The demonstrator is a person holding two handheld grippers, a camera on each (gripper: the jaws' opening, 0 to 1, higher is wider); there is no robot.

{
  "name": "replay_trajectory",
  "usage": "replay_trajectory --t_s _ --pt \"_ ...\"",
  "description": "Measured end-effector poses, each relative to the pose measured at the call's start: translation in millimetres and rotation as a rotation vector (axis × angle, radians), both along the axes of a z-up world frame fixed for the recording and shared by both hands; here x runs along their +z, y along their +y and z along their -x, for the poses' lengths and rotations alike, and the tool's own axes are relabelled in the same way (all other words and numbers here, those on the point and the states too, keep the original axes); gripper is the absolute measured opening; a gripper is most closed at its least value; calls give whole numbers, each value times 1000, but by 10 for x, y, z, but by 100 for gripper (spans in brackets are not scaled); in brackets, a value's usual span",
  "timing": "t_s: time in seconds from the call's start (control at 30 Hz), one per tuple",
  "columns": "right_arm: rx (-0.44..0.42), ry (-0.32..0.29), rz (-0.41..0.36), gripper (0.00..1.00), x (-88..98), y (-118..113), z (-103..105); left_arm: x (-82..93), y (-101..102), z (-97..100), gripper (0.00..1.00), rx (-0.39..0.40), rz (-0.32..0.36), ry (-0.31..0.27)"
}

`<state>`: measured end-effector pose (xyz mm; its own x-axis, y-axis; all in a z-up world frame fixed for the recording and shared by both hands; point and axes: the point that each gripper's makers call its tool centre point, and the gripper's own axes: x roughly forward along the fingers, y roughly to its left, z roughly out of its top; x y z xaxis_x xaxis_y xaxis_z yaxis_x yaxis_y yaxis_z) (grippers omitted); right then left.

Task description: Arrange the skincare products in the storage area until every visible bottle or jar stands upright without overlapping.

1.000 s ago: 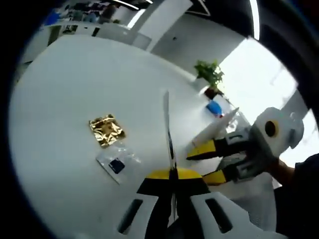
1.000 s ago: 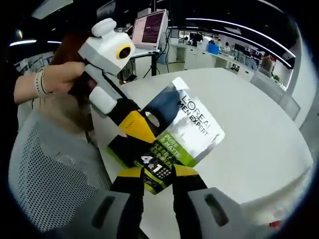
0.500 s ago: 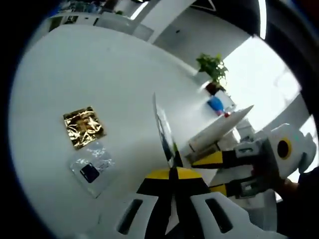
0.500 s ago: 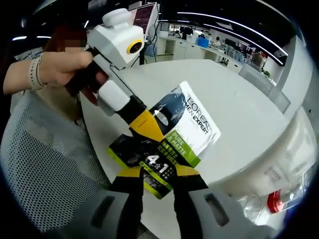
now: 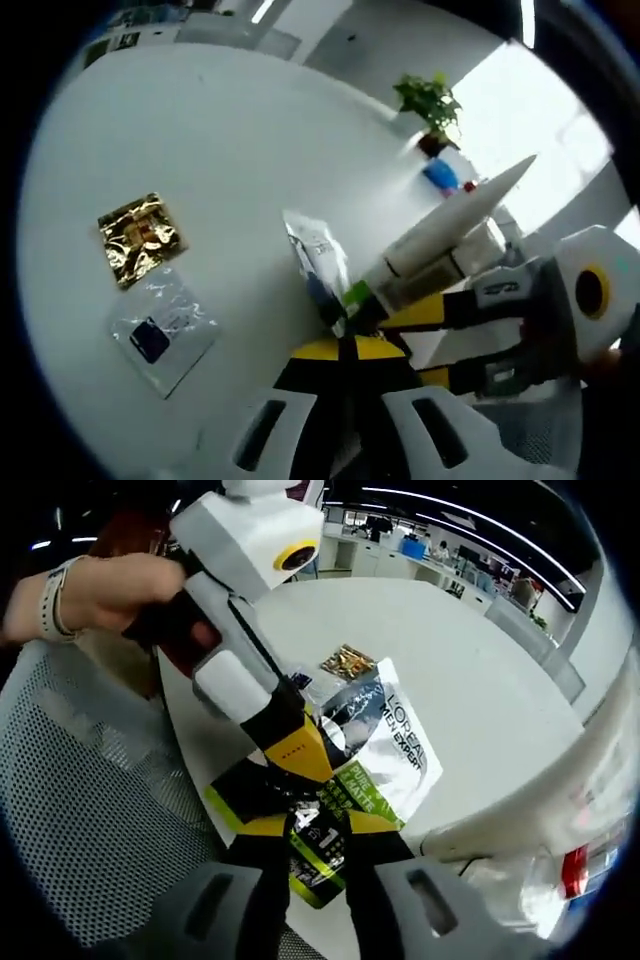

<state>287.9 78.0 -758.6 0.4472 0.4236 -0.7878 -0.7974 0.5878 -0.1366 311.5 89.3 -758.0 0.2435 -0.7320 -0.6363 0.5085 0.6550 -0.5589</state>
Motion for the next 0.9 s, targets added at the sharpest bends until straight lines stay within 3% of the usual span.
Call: replay_trajectory --t_s 0.43,0.63,0.8,0.9 --pt "-28 41 4 22 -91 -89 19 -44 -38 -65 0 12 -18 -44" --pt "-16 54 59 23 -177 -151 39 -99 -61 -37 0 -3 -19 -28" --pt "-24 62 57 22 -185 -168 34 -109 -75 -26 0 -11 -16 -27" --pt "-21 77 80 24 -227 -202 63 -170 -85 34 0 -53 -40 -25"
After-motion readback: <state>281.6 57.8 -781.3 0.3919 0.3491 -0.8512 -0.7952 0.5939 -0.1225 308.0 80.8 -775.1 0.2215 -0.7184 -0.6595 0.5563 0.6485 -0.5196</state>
